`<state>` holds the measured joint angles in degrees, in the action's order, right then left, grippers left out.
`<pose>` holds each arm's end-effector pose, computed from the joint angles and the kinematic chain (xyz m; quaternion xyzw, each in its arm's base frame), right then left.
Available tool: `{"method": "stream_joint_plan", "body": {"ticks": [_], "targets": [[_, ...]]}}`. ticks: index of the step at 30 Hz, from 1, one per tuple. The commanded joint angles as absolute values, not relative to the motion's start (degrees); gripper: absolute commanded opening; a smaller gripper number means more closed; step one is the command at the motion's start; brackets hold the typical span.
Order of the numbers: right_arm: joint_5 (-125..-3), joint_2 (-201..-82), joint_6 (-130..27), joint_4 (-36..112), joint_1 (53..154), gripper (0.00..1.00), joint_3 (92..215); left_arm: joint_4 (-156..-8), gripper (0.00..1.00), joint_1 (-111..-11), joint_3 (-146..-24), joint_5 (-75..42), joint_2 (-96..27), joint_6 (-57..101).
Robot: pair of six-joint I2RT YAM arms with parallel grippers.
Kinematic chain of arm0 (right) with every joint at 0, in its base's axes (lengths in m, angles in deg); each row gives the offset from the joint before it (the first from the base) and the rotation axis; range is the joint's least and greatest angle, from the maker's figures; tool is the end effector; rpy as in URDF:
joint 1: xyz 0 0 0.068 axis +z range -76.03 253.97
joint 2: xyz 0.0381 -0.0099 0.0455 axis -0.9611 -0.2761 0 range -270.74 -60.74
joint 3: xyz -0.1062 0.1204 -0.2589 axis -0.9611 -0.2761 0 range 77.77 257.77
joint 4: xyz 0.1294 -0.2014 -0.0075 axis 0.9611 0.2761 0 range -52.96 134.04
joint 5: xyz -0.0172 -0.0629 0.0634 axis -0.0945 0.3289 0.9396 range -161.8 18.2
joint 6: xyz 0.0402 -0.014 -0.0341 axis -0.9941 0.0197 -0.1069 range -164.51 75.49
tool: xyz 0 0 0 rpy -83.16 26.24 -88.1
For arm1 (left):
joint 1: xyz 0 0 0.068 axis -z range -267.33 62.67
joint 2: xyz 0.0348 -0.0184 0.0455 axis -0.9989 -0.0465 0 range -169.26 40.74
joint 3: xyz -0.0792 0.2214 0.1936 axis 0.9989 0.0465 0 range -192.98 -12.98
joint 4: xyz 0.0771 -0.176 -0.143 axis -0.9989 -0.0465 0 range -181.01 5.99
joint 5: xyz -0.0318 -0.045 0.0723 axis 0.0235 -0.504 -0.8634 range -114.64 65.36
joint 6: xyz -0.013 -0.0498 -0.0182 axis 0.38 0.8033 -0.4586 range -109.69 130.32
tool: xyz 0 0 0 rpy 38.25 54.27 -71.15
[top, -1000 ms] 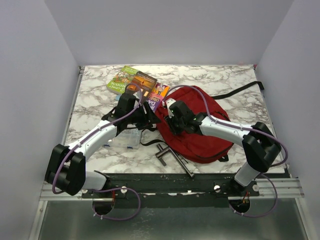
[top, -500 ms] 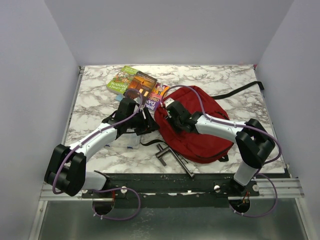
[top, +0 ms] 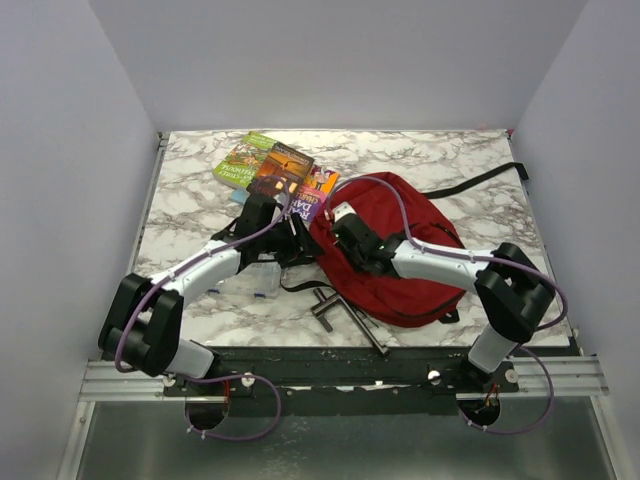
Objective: Pack the student bag
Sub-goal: Zip the student bag at the center of the board.
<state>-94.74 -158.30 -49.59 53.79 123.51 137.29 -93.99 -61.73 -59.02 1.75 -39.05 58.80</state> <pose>0.2267 0.2438 0.2305 -0.2977 0.8875 -0.0324 0.3503 0.2292 -0.1279 0.2586 -0.0896 0.8953 -0.3980 0.1789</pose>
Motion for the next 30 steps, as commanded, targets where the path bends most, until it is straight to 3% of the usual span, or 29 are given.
{"method": "stream_joint_plan", "body": {"ticks": [1,13,17,20,26,30], "targets": [[-98.2,-152.5,-56.2,52.5,123.6,0.01,136.8,-86.2,0.53,-61.1,-59.5,9.6,-44.8,63.7],[-69.0,-145.6,-73.0,50.0,111.5,0.01,130.9,-71.6,0.57,-56.8,-59.0,14.2,-53.3,76.0],[-66.2,-144.9,-80.1,49.8,109.8,0.01,129.9,-69.5,0.59,-55.7,-58.8,14.2,-54.9,78.8],[-64.7,-143.9,-86.2,49.5,108.7,0.0,129.3,-67.5,0.54,-55.0,-57.7,13.7,-55.3,80.3],[-60.3,-144.7,-96.6,51.3,105.5,0.01,129.0,-67.7,0.58,-50.5,-54.3,3.6,-49.8,68.9],[-60.9,-145.9,-98.2,53.9,105.3,0.0,130.2,-67.3,0.63,-44.1,-52.9,-9.6,-45.9,60.0]]}}
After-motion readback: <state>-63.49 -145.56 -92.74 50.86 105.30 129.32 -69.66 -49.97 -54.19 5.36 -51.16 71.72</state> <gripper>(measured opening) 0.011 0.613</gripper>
